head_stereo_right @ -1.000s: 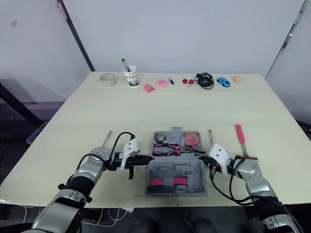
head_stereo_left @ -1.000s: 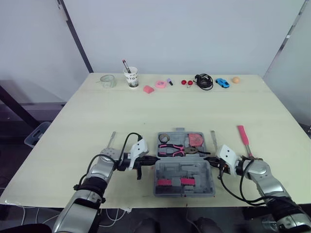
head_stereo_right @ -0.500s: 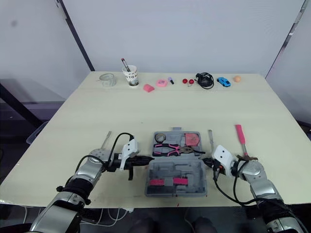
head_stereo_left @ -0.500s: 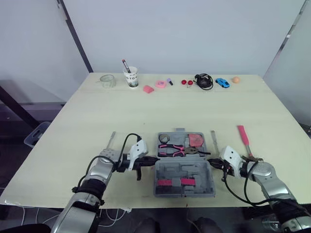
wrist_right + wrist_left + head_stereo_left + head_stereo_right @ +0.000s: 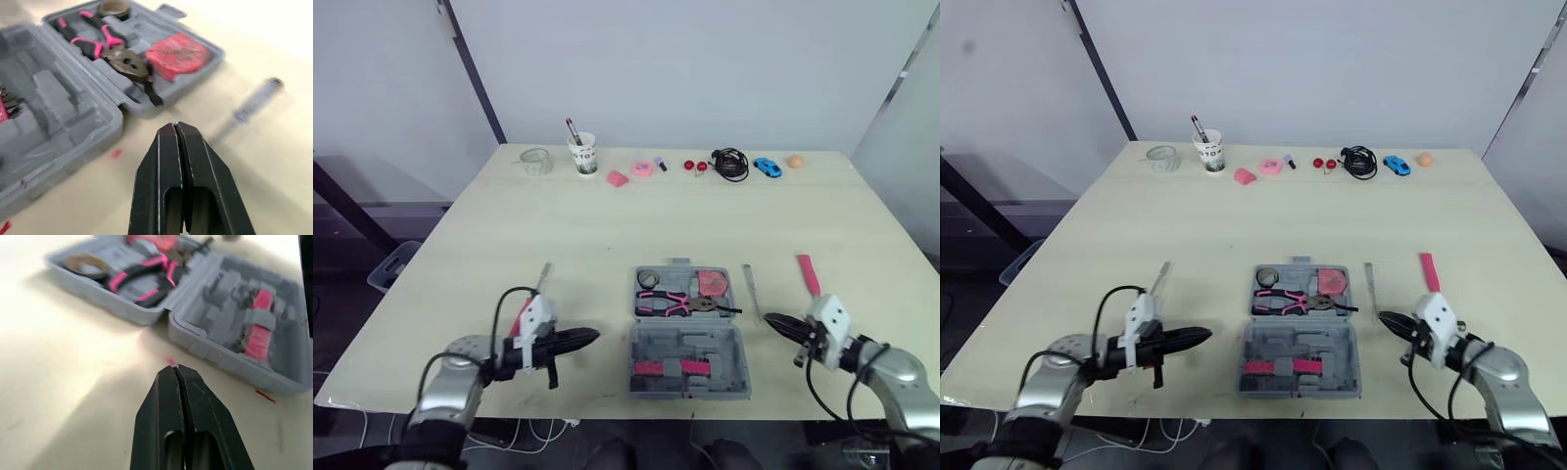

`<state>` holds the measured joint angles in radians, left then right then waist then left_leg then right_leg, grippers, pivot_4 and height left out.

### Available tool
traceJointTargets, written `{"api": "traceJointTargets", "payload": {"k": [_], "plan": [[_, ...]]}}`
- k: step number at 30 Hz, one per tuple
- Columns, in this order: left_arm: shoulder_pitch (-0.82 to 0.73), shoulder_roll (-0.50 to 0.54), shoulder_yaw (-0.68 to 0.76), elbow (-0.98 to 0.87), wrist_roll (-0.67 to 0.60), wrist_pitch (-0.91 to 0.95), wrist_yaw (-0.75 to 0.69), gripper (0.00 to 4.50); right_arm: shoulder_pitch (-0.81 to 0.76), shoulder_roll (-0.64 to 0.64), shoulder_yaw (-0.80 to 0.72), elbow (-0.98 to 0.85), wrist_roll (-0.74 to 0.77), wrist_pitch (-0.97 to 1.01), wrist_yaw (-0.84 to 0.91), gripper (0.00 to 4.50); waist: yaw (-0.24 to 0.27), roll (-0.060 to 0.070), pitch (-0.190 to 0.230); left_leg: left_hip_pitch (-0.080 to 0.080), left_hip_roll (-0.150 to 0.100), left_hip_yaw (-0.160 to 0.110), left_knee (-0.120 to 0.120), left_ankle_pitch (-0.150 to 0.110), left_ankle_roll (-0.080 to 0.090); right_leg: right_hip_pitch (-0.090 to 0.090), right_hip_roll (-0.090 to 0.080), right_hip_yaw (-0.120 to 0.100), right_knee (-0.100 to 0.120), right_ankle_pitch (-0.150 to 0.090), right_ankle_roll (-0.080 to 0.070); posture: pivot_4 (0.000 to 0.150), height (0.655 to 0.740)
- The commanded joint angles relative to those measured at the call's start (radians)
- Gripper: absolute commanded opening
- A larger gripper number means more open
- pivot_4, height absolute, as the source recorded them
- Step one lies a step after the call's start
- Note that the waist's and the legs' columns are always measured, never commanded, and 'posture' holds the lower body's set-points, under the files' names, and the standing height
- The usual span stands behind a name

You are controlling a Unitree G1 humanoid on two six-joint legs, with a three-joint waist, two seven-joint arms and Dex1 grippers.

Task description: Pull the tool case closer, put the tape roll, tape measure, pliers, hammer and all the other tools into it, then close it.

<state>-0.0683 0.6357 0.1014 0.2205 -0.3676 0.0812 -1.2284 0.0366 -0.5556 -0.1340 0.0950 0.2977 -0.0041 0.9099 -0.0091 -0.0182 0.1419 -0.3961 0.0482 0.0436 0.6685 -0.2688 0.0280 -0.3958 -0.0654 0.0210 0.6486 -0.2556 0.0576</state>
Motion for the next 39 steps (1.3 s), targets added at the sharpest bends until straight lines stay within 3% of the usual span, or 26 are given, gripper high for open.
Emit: {"api": "traceJointTargets", "payload": {"k": [1, 4, 7, 10, 13, 14, 28, 39], "plan": [[0.07, 0.011, 0.131, -0.086, -0.064, -0.003, 0.081, 0.05, 0.075, -0.021, -0.102, -0.048, 0.044, -0.019, -0.029, 0.0, -0.001, 0.0, 0.0, 0.0, 0.0, 0.0, 0.0, 0.0, 0.0, 0.0, 0.0, 0.0, -0.001, 0.0, 0.0, 0.15, 0.74], [0.138, 0.01, 0.215, -0.107, -0.081, -0.01, 0.141, 0.43, 0.134, -0.02, -0.169, -0.048, 0.071, -0.022, -0.048, 0.0, -0.002, 0.0, 0.0, 0.0, 0.0, 0.002, 0.0, 0.0, 0.0, 0.0, -0.001, 0.0, -0.002, 0.0, 0.0, 0.15, 0.74], [0.239, 0.012, 0.307, -0.108, -0.1, -0.013, 0.182, 1.48, 0.208, -0.014, -0.26, -0.035, 0.109, -0.041, -0.063, 0.86, -0.005, 0.0, 0.0, 0.001, 0.001, 0.002, -0.001, 0.0, 0.0, 0.0, -0.001, 0.0, -0.002, 0.0, 0.0, 0.15, 0.74], [0.297, 0.002, 0.357, -0.12, -0.121, 0.0, 0.207, 3.28, 0.258, -0.006, -0.316, -0.016, 0.128, -0.06, -0.066, 2.61, -0.002, 0.0, 0.0, 0.001, 0.001, 0.003, -0.003, 0.0, 0.0, 0.0, -0.001, 0.0, -0.005, 0.0, 0.0, 0.15, 0.74], [0.357, -0.002, 0.387, -0.109, -0.13, -0.01, 0.206, 4.5, 0.316, -0.001, -0.366, 0.011, 0.146, -0.084, -0.054, 4.11, -0.001, 0.0, 0.0, 0.001, 0.001, 0.003, -0.003, 0.0, 0.0, 0.0, -0.003, 0.0, -0.005, 0.0, 0.0, 0.15, 0.74], [0.375, -0.004, 0.393, -0.101, -0.128, -0.015, 0.207, 4.5, 0.335, 0.001, -0.379, 0.019, 0.152, -0.093, -0.048, 4.45, -0.001, 0.0, 0.0, 0.001, 0.001, 0.003, -0.003, 0.0, 0.0, 0.0, -0.003, 0.0, -0.005, 0.0, 0.0, 0.15, 0.74], [0.44, -0.013, 0.414, -0.088, -0.13, -0.055, 0.183, 4.5, 0.425, -0.011, -0.405, -0.022, 0.181, -0.059, -0.032, 4.45, -0.002, 0.0, 0.0, 0.001, 0.002, 0.003, -0.004, -0.001, -0.001, -0.001, -0.01, -0.001, -0.007, 0.0, -0.001, 0.15, 0.74], [0.297, 0.043, 0.28, -0.235, -0.127, -0.017, 0.118, 4.5, 0.257, 0.027, -0.243, -0.28, 0.162, 0.148, -0.204, 4.45, -0.001, 0.0, 0.0, -0.001, 0.002, 0.003, -0.004, -0.001, 0.0, -0.002, -0.012, -0.002, -0.007, 0.0, -0.002, 0.15, 0.74]]}}
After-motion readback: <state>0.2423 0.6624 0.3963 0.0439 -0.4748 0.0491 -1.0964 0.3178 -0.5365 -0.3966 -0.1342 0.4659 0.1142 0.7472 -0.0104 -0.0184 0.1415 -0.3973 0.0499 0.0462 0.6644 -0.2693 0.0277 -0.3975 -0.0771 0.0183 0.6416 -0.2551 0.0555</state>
